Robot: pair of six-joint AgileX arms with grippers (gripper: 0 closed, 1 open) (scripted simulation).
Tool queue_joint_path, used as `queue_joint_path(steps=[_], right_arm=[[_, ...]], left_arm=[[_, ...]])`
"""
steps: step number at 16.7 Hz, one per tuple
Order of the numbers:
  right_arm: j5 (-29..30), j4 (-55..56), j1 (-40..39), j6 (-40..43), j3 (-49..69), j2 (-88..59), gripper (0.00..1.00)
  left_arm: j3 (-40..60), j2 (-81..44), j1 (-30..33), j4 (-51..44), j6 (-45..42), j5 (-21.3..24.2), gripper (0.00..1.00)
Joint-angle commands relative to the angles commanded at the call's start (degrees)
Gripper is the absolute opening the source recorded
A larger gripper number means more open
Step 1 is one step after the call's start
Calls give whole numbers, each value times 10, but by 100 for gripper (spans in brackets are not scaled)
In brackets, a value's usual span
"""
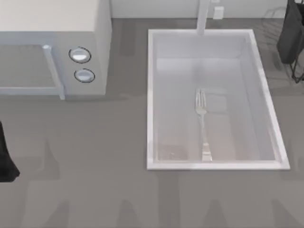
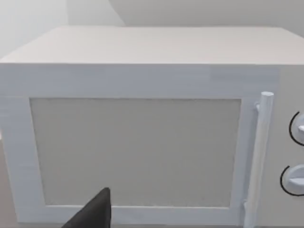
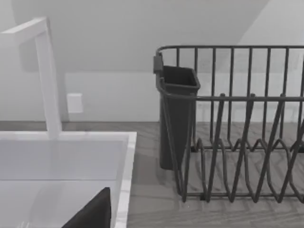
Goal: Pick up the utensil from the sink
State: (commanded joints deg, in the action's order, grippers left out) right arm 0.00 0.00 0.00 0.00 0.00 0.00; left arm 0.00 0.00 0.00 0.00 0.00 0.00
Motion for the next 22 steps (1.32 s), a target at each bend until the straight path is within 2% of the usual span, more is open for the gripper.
queue_joint_path(steps=[12, 17, 22], right_arm=[[0, -19, -6, -7, 30, -32, 100], [0, -110, -32, -41, 179, -194, 100], [-1, -259, -75, -96, 417, -461, 100]], left_arm=[[0, 0, 0, 0, 0, 0, 100], [0, 0, 0, 0, 0, 0, 100], [0, 0, 0, 0, 0, 0, 100]])
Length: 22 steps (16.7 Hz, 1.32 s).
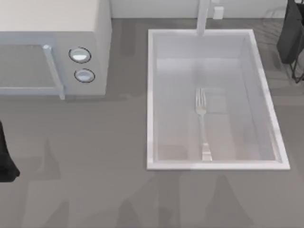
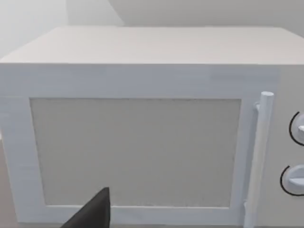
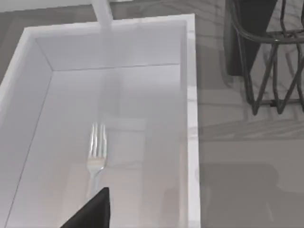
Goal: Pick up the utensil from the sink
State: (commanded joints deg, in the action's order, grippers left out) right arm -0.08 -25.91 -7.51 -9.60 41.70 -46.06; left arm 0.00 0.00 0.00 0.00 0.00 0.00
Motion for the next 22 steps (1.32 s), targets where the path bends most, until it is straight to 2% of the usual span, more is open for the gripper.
queue_joint_path(steps=[9, 14, 18, 22], right_arm=[[2, -302, -96, -101, 511, -559, 100], [3, -434, -136, -134, 751, -816, 100], [4, -499, -158, -151, 874, -949, 100], [5, -519, -165, -157, 912, -990, 100]], left_arm=[[0, 0, 0, 0, 0, 0, 100], [0, 0, 0, 0, 0, 0, 100], [0, 0, 0, 0, 0, 0, 100], [0, 0, 0, 0, 0, 0, 100]])
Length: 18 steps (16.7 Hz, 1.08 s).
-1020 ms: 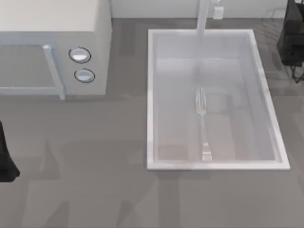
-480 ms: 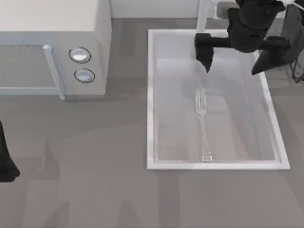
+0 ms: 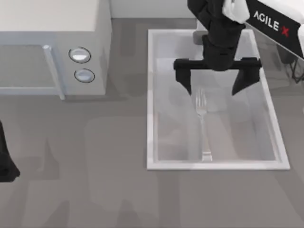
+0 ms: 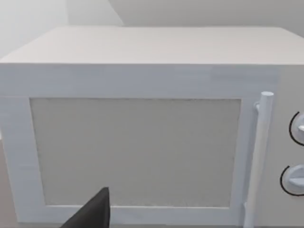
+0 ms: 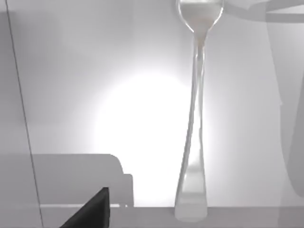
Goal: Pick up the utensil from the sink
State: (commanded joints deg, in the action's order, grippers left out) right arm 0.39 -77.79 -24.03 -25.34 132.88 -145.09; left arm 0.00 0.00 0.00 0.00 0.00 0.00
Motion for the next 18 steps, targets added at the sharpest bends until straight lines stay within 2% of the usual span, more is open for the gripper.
queue_joint_path(steps=[7, 14, 18], right_arm=[[0, 23, 3, 1, -19, -8, 100], [1, 220, 0, -1, -135, -76, 100], [1, 256, -1, -1, -161, -95, 100]], left_arm=[[0, 0, 0, 0, 0, 0, 100], [0, 0, 0, 0, 0, 0, 100], [0, 0, 0, 0, 0, 0, 100]])
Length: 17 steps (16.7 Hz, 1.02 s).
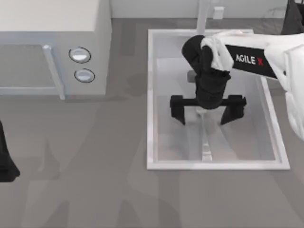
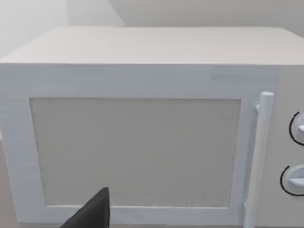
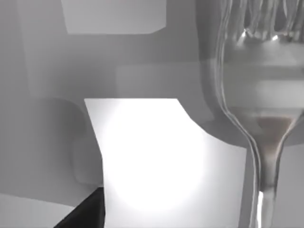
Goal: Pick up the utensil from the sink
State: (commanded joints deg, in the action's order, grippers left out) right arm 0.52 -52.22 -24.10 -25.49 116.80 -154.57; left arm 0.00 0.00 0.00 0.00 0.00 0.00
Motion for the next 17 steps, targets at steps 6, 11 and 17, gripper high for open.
queue_joint_path(steps=[6, 11, 17], right_arm=[[0, 0, 0, 0, 0, 0, 77], [0, 0, 0, 0, 0, 0, 40], [0, 0, 0, 0, 0, 0, 0]], left_arm=[[0, 0, 0, 0, 0, 0, 100], [0, 0, 0, 0, 0, 0, 100], [0, 0, 0, 0, 0, 0, 100]])
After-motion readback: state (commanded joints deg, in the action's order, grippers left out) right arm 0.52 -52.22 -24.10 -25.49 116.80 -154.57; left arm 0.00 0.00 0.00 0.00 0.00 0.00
